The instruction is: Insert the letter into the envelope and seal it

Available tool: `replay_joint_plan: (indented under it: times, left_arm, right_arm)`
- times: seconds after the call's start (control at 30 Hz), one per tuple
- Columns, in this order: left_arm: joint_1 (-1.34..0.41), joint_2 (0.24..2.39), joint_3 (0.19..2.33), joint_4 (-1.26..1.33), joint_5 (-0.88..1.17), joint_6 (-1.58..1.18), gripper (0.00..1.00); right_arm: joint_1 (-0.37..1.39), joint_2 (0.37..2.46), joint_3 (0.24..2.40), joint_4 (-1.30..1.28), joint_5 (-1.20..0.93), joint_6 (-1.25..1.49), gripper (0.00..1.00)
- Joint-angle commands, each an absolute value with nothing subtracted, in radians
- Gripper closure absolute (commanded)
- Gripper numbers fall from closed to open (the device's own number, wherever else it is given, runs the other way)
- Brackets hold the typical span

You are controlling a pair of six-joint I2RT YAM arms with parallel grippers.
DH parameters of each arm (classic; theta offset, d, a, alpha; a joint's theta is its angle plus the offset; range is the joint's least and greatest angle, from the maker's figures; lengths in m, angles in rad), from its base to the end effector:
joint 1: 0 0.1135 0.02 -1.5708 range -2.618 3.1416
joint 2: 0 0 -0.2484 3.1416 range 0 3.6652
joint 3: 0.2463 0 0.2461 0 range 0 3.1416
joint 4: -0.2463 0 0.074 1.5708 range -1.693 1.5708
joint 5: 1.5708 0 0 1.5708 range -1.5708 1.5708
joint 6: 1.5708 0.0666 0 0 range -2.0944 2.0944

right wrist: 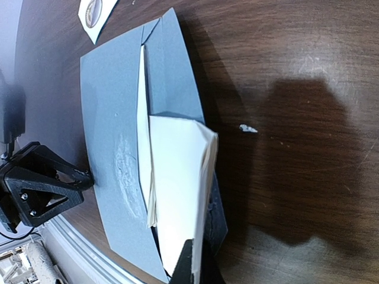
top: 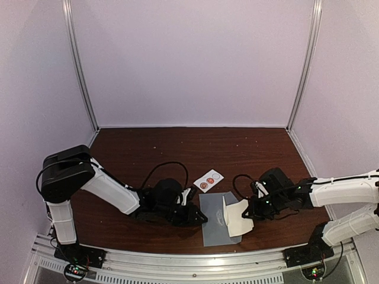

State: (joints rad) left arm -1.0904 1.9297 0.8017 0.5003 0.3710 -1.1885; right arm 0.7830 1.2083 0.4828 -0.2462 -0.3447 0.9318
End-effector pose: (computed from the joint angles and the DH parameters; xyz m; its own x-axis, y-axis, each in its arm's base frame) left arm 0.1514 -0.3427 0.0762 -0.9939 0.0361 -0.1044 0.1071 0.5468 -0.8304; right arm 0.1453 0.1763 0.1194 -0.9904 0.0802 -0.1123 -0.0066 0.7853 0.6191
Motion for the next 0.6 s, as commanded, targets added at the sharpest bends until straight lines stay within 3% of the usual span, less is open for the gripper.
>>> replay_joint_plan:
  times: [0.0,0.57]
  left_arm:
    - [-1.096,1.941,0.826,0.537,0.383,-1.189,0.74]
    - [-1.098,1.952,0.825,0.537,0.390,-1.196,0.74]
  right_arm:
    - [0.786,1.212,0.473,-0.208,-0.359,0.946,1.00]
    - [0.813,1.255,0.465,-0.132,-0.388,0.969,1.00]
